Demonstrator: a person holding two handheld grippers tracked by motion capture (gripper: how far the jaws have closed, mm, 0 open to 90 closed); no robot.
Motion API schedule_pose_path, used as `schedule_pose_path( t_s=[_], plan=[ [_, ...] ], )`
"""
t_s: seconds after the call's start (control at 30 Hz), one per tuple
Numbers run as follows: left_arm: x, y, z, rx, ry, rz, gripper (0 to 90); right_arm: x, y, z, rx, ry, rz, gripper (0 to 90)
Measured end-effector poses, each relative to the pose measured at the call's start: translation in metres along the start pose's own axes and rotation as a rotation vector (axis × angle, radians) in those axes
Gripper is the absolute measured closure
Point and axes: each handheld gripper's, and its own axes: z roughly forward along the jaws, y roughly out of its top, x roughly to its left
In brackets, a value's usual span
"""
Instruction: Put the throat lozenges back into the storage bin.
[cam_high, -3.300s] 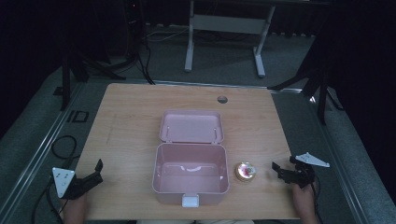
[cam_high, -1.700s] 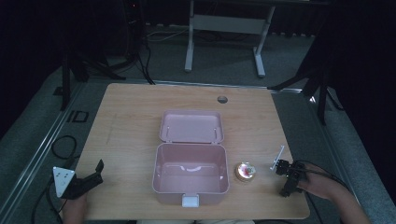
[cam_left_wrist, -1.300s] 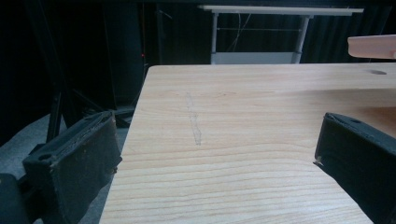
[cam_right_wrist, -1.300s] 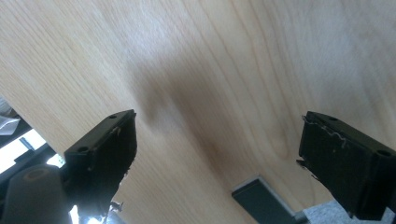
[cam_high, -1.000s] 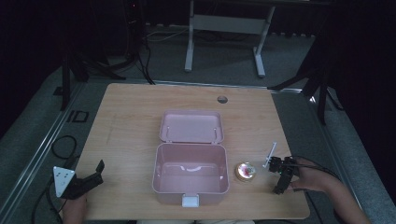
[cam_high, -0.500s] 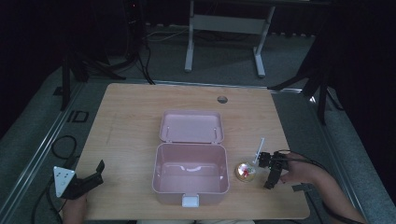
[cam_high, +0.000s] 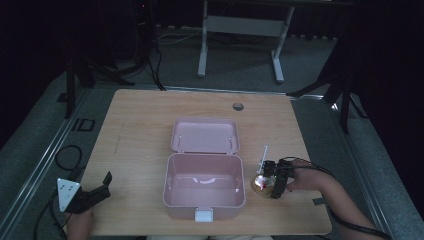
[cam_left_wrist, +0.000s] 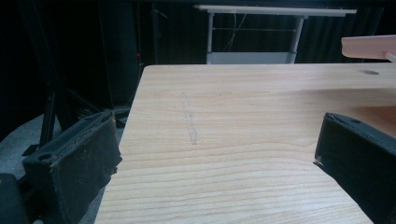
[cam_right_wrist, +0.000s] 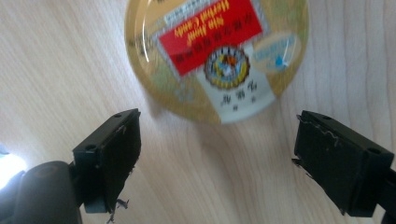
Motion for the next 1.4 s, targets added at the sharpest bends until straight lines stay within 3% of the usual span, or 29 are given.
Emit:
schedule_pose_path(
  t_s=[0.6,0.9,1.03,1.4],
  plan=[
    [0.001,0.0,0.0,0.001,-0.007,-0.003,0.3,0.0,0.033,0.007,-0.011,0.002,-0.047,15.5],
    [0.001,0.0,0.0,0.002,-0.009,-0.004,0.3,0.002,0.038,0.007,0.001,-0.01,-0.06,19.6],
    [0.001,0.0,0.0,0.001,-0.009,-0.007,0.3,0.003,0.037,0.003,0.004,-0.008,-0.073,19.8],
    [0.001,0.0,0.0,0.002,-0.007,-0.004,0.4,0.013,0.026,-0.027,0.032,0.009,-0.122,20.0]
  ],
)
